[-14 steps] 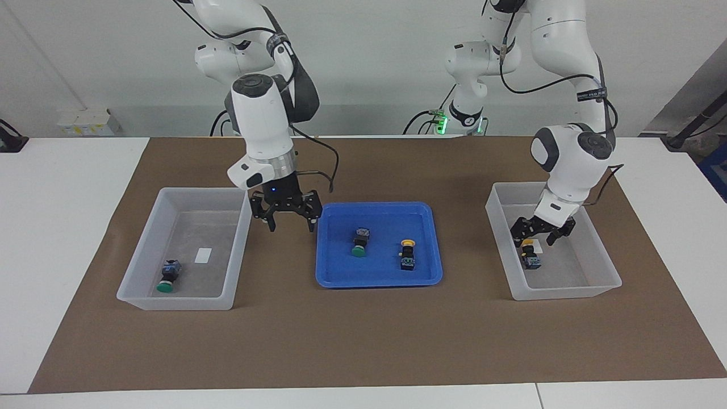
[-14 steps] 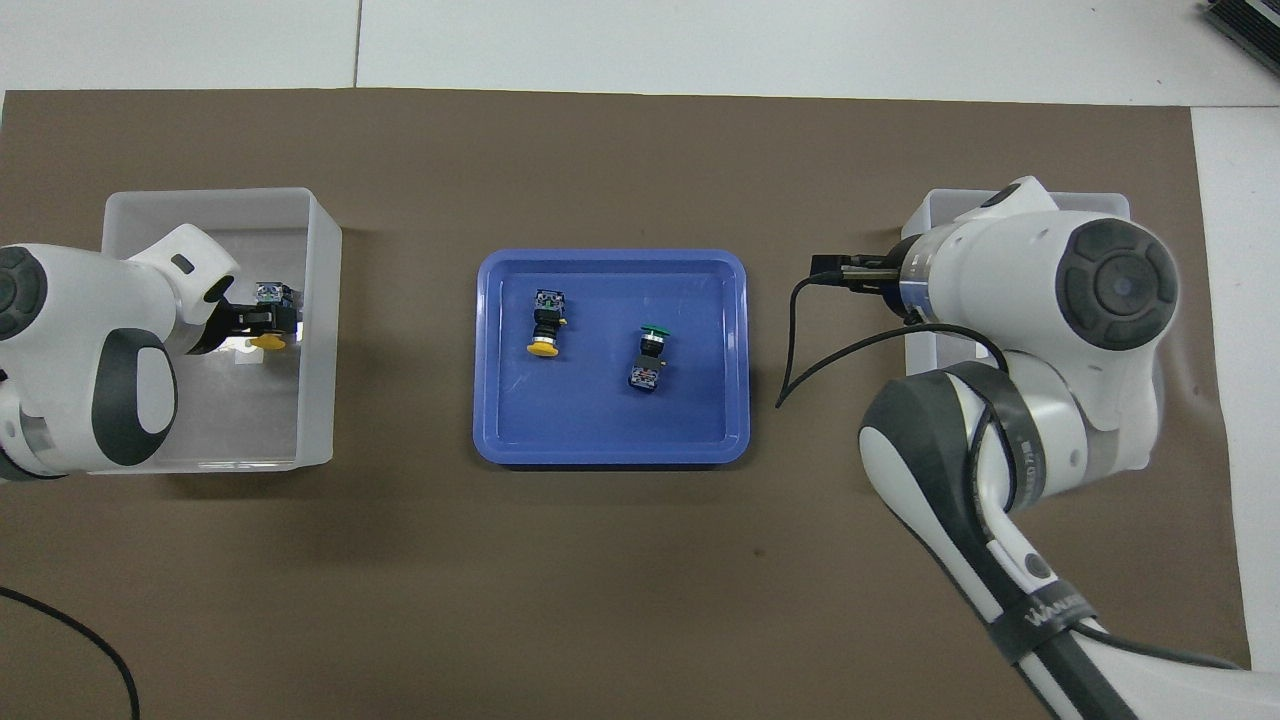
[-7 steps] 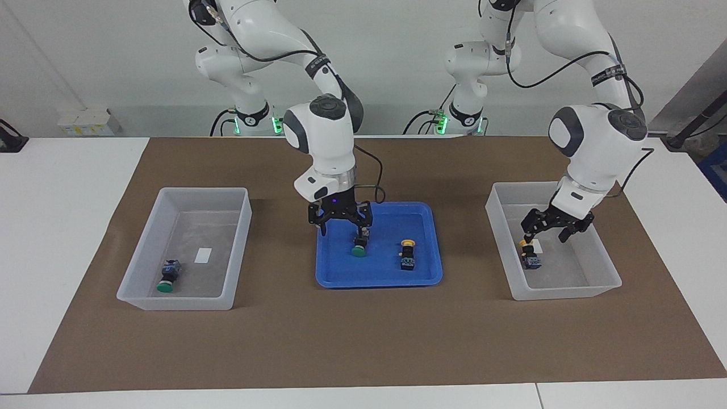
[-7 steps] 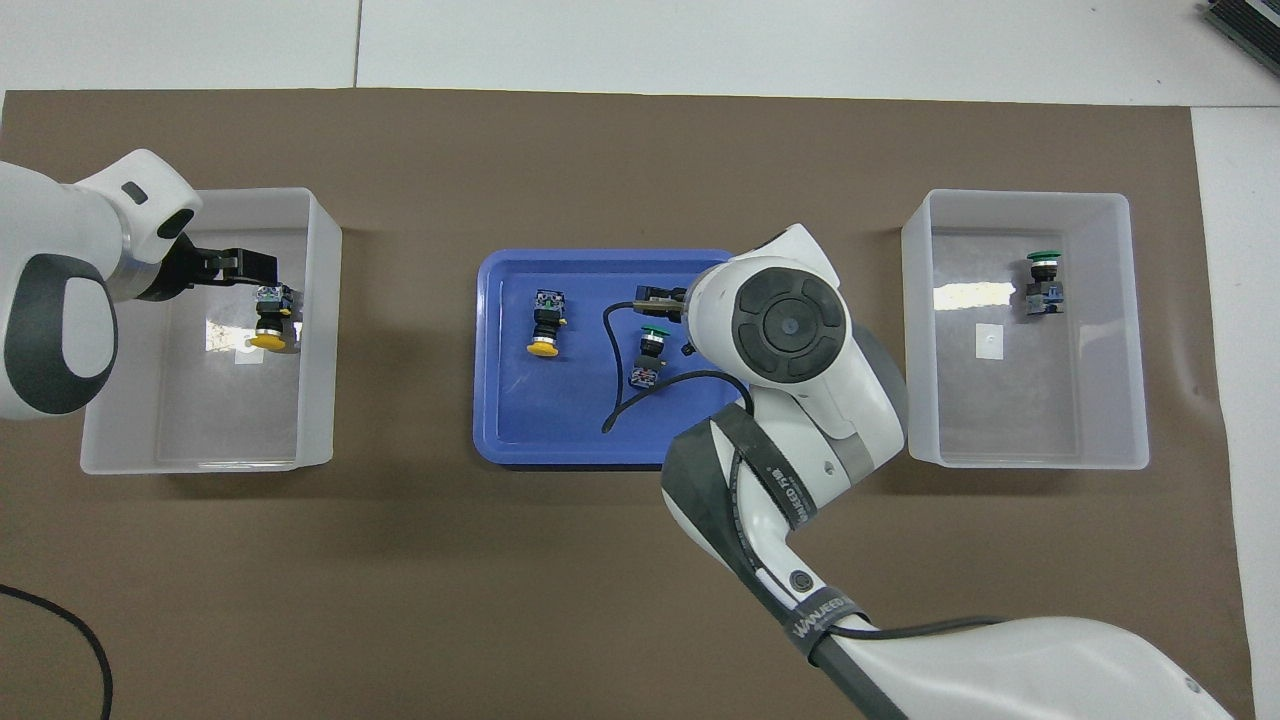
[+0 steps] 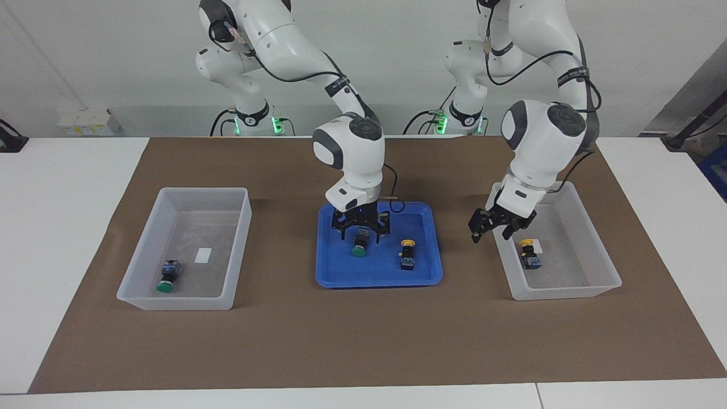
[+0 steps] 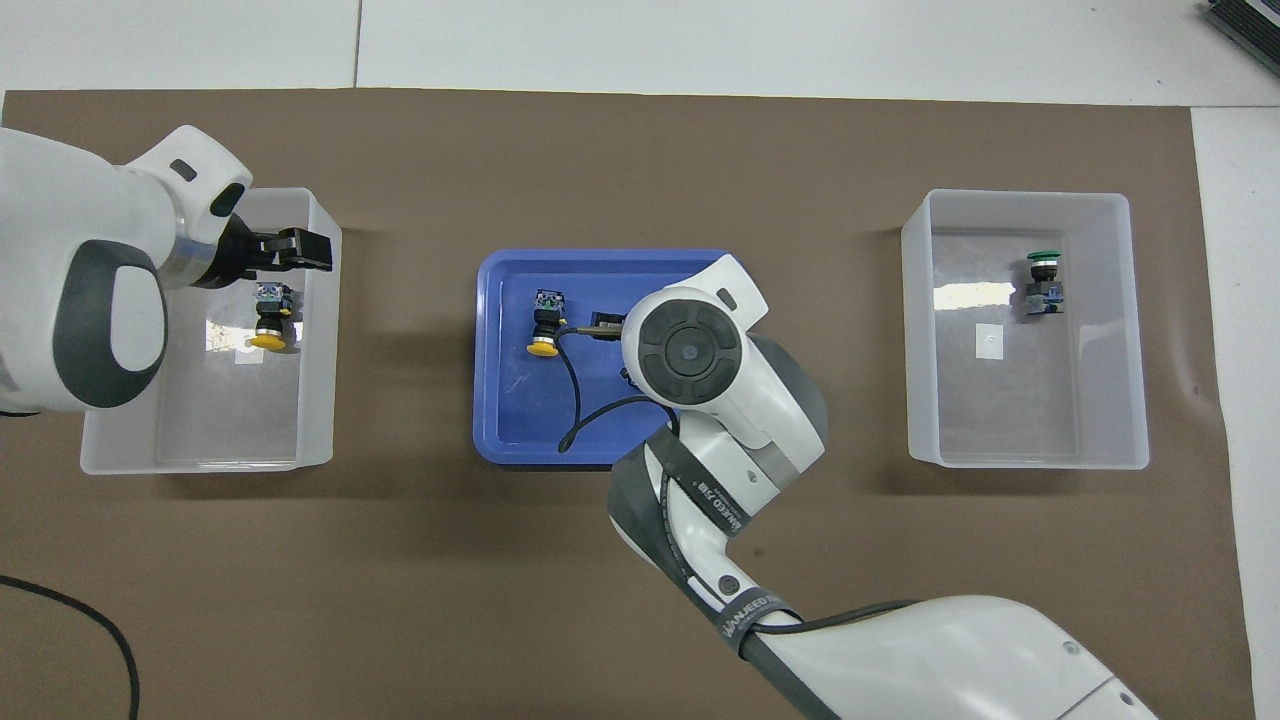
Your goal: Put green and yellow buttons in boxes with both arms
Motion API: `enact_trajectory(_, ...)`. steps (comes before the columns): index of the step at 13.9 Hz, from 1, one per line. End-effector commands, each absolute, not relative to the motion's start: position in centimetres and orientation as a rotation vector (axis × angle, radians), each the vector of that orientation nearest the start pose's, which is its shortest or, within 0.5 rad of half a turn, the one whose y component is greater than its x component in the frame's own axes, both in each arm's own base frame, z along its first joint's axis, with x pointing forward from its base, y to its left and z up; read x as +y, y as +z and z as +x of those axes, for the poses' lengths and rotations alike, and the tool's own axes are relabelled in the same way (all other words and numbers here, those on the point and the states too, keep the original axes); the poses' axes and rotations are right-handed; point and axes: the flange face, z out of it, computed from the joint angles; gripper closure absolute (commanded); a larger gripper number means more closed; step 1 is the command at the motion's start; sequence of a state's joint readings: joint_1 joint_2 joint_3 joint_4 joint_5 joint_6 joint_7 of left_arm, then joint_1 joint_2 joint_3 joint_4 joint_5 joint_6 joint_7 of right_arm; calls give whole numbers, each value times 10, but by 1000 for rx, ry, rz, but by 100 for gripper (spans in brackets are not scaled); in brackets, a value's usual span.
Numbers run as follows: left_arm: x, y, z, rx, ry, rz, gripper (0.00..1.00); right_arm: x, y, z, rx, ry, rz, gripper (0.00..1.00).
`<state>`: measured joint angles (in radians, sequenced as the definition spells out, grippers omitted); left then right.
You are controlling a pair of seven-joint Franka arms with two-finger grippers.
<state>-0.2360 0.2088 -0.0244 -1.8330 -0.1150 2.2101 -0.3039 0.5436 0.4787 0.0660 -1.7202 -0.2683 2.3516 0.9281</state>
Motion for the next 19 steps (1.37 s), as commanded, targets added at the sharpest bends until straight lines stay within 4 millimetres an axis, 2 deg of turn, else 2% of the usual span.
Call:
enact_trajectory(1,-196,415,590,-251,-250,-3292,13,398,310,557,198,-389,-3146,4)
enact_trajectory(2,-216,406,583,-269,-309,-3305,13,398,307,555,192,-385,-3152,12)
enact_trajectory(3,-234,395,576,-302,-354,-3315,13,398,306,554,191,-382,-3155,26)
enact_trajectory(5,-252,392,570,-321,-383,-3327,13,398,306,553,186,-381,-3159,68)
enact_trajectory(7,-266,382,566,-320,-361,-3329,13,397,303,552,173,-384,-3171,100)
enact_trajectory(9,-281,370,561,-296,-357,-3334,13,394,302,553,163,-398,-3182,100)
enact_trajectory(11,-302,340,556,-304,-336,-3334,13,383,321,560,184,-422,-3175,100)
enact_trajectory(12,-310,325,555,-295,-352,-3337,13,367,337,569,219,-444,-3166,100)
enact_trajectory(14,-312,312,554,-292,-349,-3335,13,329,363,584,263,-483,-3152,100)
enact_trajectory(16,-313,309,552,-287,-340,-3333,15,284,368,608,269,-496,-3161,100)
enact_trajectory(17,-314,307,551,-282,-333,-3332,24,269,382,613,273,-512,-3164,100)
enact_trajectory(18,-314,306,550,-282,-330,-3331,38,247,400,618,282,-529,-3170,100)
enact_trajectory(19,-314,306,550,-282,-330,-3331,56,220,411,626,292,-526,-3184,100)
